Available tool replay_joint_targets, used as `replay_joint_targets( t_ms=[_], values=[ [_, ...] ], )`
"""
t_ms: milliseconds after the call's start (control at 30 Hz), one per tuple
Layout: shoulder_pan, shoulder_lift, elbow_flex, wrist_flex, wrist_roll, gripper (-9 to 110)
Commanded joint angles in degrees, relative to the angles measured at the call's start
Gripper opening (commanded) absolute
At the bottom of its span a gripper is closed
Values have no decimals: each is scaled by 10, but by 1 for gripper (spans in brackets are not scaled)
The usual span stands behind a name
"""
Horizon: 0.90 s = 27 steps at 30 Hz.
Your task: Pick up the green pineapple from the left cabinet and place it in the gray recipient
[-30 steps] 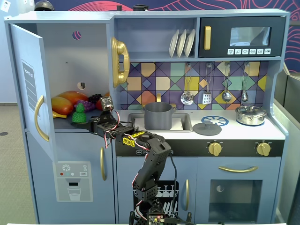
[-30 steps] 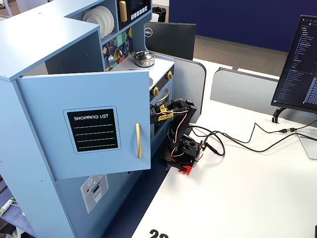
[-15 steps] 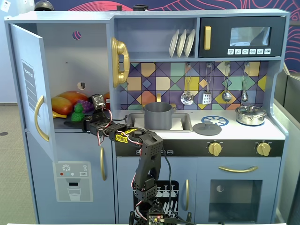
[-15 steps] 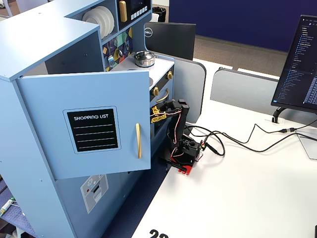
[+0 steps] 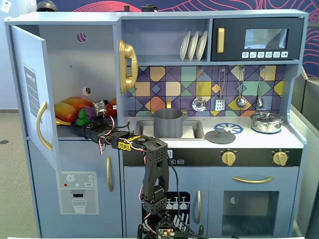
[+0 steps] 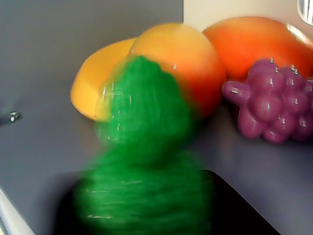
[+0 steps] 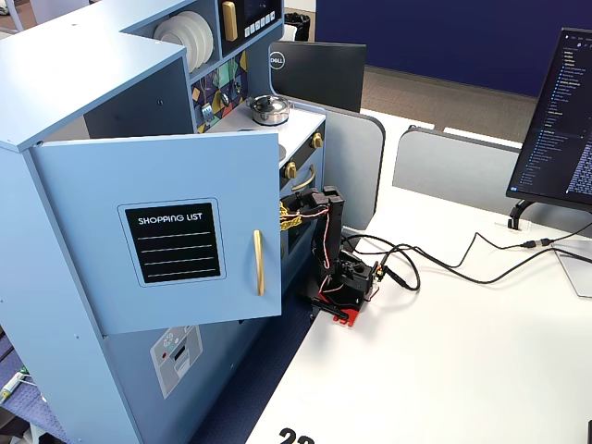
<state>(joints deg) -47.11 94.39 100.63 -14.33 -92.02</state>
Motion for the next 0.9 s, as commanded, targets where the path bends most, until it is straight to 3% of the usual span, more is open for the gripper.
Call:
replay_joint_targets(
  t_ms=[0, 367, 633, 867],
  values=[
    [-36, 56, -30, 4, -4, 0],
    [-125, 510, 229, 144, -62, 0],
    [71, 742, 230, 280, -34, 0],
    [310, 740, 160, 342, 66, 0]
  ],
)
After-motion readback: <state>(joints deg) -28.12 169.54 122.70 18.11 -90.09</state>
